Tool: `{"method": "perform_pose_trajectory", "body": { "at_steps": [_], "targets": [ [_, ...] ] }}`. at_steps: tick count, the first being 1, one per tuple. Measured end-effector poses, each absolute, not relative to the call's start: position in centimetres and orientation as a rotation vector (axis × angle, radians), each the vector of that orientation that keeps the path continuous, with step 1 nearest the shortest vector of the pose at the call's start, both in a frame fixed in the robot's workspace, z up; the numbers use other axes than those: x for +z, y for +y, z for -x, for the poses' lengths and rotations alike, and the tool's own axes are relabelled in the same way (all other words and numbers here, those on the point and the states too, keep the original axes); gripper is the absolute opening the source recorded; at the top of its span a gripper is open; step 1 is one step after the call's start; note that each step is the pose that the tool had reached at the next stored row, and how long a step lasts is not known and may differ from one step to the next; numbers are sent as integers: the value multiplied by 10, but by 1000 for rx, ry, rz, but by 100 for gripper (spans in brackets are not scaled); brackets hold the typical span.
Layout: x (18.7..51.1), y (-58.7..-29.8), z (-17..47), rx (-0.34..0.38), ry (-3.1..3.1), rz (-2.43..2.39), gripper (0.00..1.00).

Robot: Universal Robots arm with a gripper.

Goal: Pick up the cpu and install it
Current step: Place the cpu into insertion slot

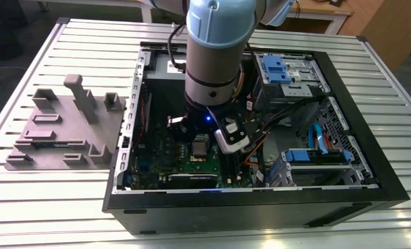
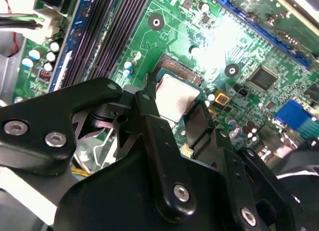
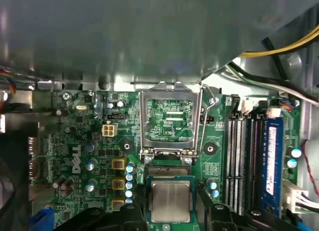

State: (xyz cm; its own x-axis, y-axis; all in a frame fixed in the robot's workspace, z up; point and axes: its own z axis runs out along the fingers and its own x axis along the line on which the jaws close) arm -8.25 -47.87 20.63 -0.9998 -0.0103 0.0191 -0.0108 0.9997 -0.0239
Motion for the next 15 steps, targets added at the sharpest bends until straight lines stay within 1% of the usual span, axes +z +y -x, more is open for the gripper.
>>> {"method": "perform_pose_trajectory", "body": {
  "at_steps": [10, 15],
  "targets": [
    [190, -479, 83, 37, -3118, -17, 47],
    [189, -479, 83, 37, -3117, -16, 47]
  ]
}}
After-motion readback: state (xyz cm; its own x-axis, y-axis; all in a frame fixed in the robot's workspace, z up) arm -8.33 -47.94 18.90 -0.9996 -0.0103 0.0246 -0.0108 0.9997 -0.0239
